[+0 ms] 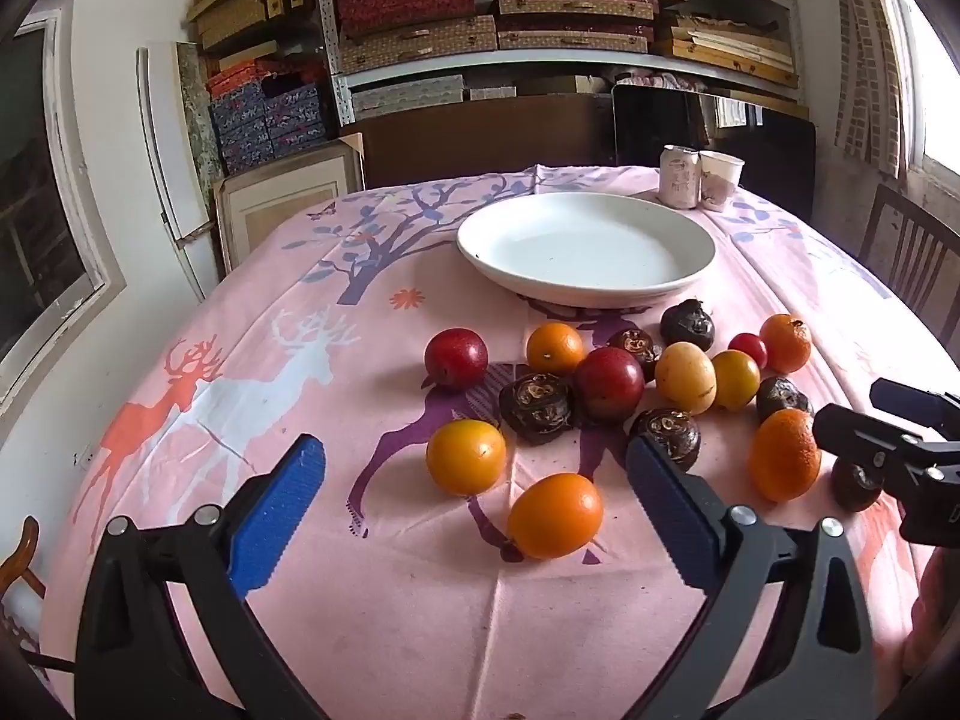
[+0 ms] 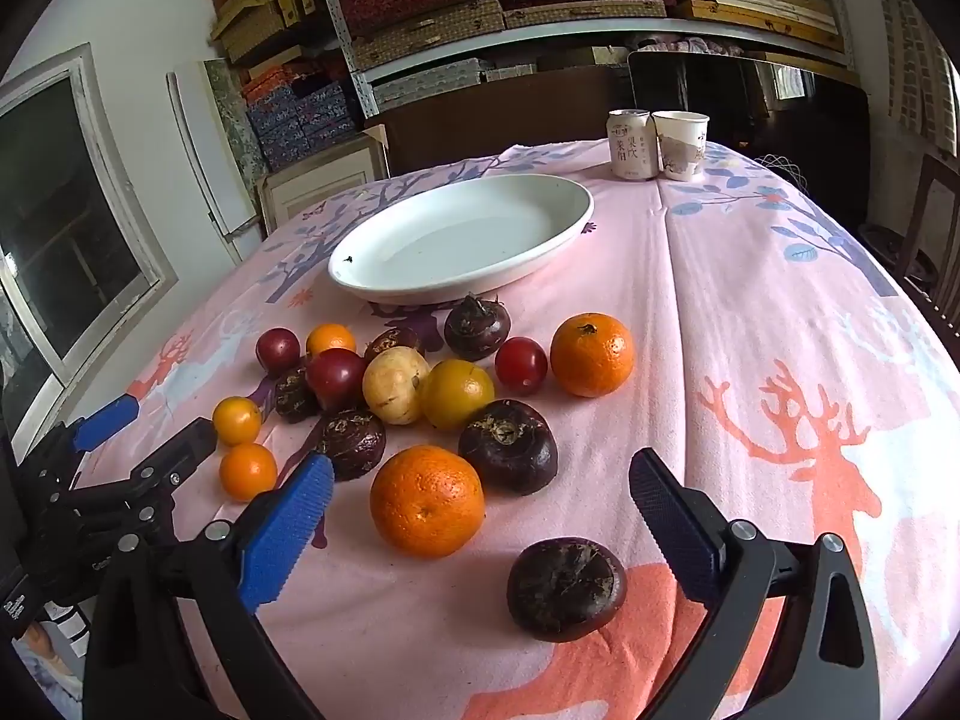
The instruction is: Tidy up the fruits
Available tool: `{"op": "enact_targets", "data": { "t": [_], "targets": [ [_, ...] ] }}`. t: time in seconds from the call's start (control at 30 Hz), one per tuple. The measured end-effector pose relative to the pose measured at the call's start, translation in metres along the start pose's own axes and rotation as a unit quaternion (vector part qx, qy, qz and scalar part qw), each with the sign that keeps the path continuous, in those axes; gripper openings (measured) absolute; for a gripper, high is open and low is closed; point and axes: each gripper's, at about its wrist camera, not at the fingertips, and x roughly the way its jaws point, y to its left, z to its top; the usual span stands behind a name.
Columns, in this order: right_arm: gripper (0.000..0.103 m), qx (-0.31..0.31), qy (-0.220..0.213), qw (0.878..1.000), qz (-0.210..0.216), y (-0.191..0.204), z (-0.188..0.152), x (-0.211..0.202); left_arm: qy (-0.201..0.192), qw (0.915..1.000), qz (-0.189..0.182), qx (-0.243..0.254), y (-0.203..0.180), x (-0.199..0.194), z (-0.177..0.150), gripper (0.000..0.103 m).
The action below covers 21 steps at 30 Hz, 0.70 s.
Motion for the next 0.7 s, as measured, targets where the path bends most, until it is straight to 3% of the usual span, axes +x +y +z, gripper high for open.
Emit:
{"op": "enact_targets", "data": {
  "t": [0.7],
  "targets": [
    [0.100,0.002,-0.001,1.000,0.004,0.0104,0.0024,0.0024,-0.005,1.0000,0.004,-0.001,0.0027,-0.0010,-0.0002,0.099]
  ]
}}
